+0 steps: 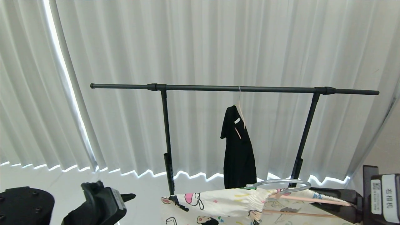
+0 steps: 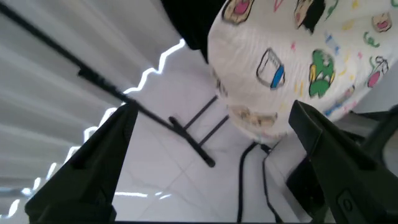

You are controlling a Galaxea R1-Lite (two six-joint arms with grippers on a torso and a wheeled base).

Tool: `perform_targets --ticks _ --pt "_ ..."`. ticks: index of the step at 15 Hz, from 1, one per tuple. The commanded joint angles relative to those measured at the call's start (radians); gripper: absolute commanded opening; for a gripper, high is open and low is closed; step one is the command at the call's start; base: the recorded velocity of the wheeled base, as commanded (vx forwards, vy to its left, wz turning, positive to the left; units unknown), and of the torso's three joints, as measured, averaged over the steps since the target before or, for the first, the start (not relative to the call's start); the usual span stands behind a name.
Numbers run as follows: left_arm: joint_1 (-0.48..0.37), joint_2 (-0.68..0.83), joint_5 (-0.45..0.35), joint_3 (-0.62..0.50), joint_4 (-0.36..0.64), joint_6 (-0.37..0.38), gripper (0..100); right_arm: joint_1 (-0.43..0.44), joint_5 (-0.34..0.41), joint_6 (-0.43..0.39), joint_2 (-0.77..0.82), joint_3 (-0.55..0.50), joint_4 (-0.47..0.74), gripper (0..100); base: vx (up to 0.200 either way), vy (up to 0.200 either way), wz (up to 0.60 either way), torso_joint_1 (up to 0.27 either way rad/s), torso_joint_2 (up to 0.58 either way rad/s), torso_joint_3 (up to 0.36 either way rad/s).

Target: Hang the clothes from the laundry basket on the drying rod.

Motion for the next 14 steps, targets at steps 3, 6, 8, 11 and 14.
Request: perform_targets --ticks 3,6,8,11,14 --pt "0.011 0.147 -0.104 -0.058 0.0 -0.001 100 0.004 -0.013 -0.005 -0.045 -0.002 -0.001 0 0.0 0.0 0.0 0.0 0.0 0.0" --pt "0.05 0.182 -0.104 -0.074 -0.031 -0.001 100 0.004 -0.013 -0.011 -0.06 -0.001 0.0 0 0.0 0.0 0.0 0.0 0.0 0.0" --pt "0.054 0.218 -0.104 -0.074 -0.088 -0.001 0 0.007 -0.013 -0.013 -0.065 0.002 0.0 0 0.0 0.0 0.0 0.0 0.0 0.0" --pt "0.051 0.268 -0.105 -0.074 -0.166 0.001 0 0.009 -0.013 -0.013 -0.069 0.002 0.0 0 0.0 0.0 0.0 0.0 0.0 0.0" --pt "0.094 0.291 -0.104 -0.074 -0.173 0.001 0 0.009 -0.016 -0.013 -0.085 0.015 0.002 0 0.0 0.0 0.0 0.0 0.0 0.0"
